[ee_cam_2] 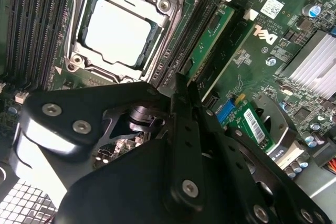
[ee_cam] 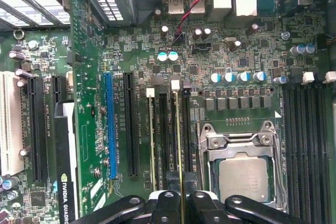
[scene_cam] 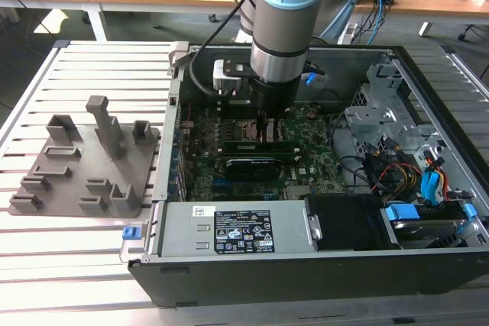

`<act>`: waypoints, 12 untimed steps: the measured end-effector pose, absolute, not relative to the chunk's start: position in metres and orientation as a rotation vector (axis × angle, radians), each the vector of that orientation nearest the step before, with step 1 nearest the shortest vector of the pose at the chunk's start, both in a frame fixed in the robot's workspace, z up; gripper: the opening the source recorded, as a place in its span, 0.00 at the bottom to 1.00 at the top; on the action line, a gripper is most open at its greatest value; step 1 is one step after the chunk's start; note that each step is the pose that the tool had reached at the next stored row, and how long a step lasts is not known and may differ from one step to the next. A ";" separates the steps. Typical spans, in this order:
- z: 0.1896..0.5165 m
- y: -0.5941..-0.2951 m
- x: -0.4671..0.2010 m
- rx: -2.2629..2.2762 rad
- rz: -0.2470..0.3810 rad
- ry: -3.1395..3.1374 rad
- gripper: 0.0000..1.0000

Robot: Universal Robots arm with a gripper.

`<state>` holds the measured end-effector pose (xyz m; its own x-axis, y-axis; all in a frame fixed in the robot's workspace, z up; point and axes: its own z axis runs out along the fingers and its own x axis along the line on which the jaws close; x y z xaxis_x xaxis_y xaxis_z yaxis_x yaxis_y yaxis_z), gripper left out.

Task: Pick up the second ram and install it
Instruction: 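Insert the second ram into the second slot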

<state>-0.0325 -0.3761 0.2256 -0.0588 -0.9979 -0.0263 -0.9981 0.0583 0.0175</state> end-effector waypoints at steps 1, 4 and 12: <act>0.225 -0.376 -0.032 -2.150 0.048 2.280 0.14; 0.224 -0.376 -0.031 -2.150 0.048 2.280 0.14; 0.223 -0.376 -0.031 -2.150 0.048 2.280 0.14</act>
<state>-0.0311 -0.3761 0.2227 -0.0588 -0.9979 -0.0263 -0.9981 0.0584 0.0176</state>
